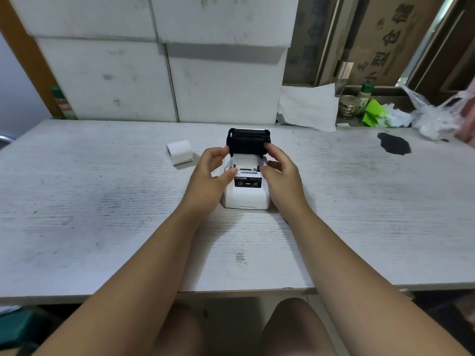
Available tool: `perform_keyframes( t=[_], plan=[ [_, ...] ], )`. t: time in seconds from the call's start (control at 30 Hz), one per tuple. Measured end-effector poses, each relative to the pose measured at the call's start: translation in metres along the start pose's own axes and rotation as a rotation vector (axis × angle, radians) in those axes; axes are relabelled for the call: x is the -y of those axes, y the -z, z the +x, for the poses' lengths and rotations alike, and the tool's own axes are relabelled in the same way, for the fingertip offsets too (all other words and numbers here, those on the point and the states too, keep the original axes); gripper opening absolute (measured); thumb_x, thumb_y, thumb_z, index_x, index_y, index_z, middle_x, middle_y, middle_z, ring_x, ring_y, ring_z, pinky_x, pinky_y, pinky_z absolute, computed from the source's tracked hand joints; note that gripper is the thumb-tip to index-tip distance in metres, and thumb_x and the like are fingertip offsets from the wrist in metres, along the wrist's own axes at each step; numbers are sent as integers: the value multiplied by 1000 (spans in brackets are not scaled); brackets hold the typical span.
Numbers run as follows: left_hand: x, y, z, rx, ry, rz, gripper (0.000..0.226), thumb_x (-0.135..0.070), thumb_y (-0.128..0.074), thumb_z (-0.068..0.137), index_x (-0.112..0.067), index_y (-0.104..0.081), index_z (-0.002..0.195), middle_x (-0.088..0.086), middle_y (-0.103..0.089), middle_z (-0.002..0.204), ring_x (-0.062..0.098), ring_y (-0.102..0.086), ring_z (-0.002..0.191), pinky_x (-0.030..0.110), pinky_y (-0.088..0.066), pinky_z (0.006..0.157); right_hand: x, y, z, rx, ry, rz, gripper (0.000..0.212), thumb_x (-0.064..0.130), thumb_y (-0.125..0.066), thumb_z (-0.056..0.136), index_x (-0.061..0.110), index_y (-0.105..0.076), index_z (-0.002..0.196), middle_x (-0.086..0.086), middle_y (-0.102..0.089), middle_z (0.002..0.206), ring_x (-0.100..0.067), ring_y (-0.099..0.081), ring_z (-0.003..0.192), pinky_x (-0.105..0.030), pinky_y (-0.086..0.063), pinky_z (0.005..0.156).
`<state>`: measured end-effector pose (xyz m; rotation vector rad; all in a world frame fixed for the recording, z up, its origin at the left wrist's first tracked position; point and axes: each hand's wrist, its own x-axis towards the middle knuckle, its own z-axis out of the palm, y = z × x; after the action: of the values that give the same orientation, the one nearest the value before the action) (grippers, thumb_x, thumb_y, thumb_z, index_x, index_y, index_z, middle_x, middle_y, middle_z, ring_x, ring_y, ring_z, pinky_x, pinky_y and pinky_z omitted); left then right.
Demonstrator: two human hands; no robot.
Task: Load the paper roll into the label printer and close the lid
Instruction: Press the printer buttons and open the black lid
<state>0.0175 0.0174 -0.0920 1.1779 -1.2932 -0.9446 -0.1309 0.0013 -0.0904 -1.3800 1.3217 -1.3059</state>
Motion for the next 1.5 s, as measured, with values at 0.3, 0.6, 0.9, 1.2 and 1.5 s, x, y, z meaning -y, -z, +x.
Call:
perform_keyframes(
  t=[0.3,0.6,0.9,1.2,1.5],
  plan=[
    [4,-1,1,46,-8,173,25,-25,-52,94,-30,-58,117,-13,-59,120,-13,-55,88,1,-43,67,7,-3,10,105,-93,-154,57,14,-38,92,29,-36,147,1,-55,132,-16,-51,123,-39,-38,110],
    [-1,-6,-4,-9,-48,319,22,-22,-49,94,-25,-67,106,-15,-56,126,12,-56,111,27,-45,83,29,-9,28,75,238,-762,30,11,-50,87,17,-69,109,-4,-64,117,-20,-57,111,-27,-46,90],
    [2,-10,-3,-16,-155,522,30,-17,-40,93,-20,-65,110,-9,-60,125,6,-50,109,14,-33,81,66,-29,59,633,128,-1363,19,8,-53,84,11,-72,88,-7,-59,73,-20,-47,64,-25,-38,53],
    [6,-14,-2,-1,-181,602,27,-14,-33,94,-16,-58,105,-5,-56,112,17,-46,118,15,-26,78,71,-29,60,737,114,-1349,19,7,-47,88,10,-65,89,-2,-49,66,-22,-44,65,-26,-33,50],
    [8,-15,-1,-11,-174,625,31,-17,-32,94,-17,-57,111,-3,-58,119,13,-47,115,16,-27,78,66,-15,58,528,212,-1124,22,22,-62,85,14,-63,106,0,-62,100,-18,-56,86,-25,-47,66]
  ],
)
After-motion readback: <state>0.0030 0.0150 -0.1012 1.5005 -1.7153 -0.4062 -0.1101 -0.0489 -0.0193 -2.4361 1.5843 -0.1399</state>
